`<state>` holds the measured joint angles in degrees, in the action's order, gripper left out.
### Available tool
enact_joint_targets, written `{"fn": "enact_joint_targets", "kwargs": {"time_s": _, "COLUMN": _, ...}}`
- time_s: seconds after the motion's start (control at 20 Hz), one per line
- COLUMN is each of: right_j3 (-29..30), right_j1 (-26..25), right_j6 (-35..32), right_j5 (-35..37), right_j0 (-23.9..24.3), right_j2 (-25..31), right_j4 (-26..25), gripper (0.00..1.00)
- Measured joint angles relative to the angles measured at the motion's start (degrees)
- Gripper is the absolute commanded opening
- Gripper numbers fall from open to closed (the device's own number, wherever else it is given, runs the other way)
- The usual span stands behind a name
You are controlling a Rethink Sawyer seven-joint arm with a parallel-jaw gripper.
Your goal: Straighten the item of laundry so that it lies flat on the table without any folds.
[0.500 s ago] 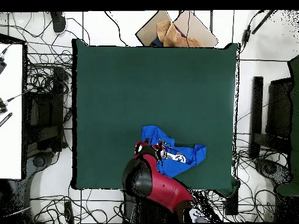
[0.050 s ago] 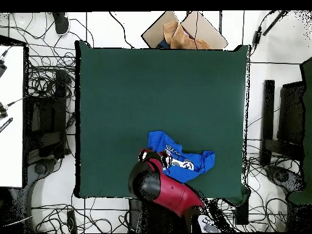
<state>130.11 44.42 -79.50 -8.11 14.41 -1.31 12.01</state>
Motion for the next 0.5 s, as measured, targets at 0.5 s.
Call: {"fn": "enact_joint_targets", "kwargs": {"time_s": 0.5, "right_j3": -1.38, "right_j1": -0.01, "right_j6": 0.00, "right_j5": 0.87, "right_j0": -0.96, "right_j2": -1.34, "right_j4": 0.00, "gripper": 1.00}}
